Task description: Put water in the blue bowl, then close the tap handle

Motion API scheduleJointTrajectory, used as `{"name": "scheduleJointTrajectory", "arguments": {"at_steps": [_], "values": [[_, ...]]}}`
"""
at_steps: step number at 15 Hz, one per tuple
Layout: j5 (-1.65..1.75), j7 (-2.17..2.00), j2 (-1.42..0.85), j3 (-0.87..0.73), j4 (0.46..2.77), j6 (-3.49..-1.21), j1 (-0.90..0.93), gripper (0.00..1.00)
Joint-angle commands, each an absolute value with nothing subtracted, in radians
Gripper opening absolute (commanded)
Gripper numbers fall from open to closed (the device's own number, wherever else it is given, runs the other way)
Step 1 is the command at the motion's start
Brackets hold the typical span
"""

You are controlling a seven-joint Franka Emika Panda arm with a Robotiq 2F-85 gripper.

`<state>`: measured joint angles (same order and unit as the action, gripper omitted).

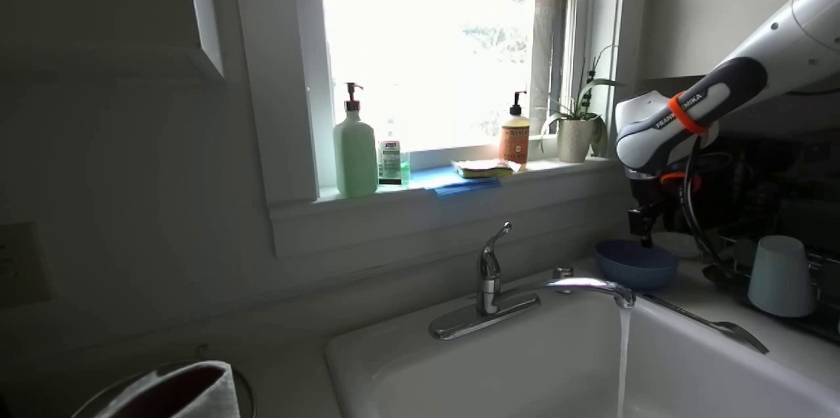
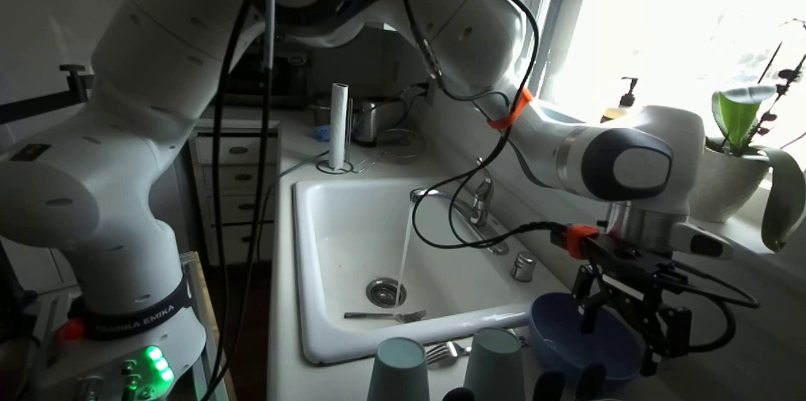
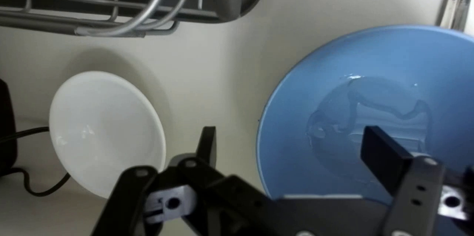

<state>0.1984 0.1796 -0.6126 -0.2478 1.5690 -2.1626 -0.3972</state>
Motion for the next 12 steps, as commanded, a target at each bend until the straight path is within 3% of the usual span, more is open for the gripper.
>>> {"name": "scheduleJointTrajectory", "arguments": {"at_steps": [1, 5, 6, 9, 12], "values": [[0.142, 0.217, -0.710, -0.226, 1.452, -2.164, -0.435, 1.00], [0.121, 0.222, -0.768, -0.224, 1.382, -2.144, -0.452, 1.00], [0.114, 0.220, -0.781, -0.222, 1.363, -2.137, -0.460, 0.93], [0.097, 0.219, -0.810, -0.220, 1.326, -2.133, -0.477, 0.59], [0.076, 0.228, -0.832, -0.211, 1.293, -2.111, -0.496, 0.38]]}}
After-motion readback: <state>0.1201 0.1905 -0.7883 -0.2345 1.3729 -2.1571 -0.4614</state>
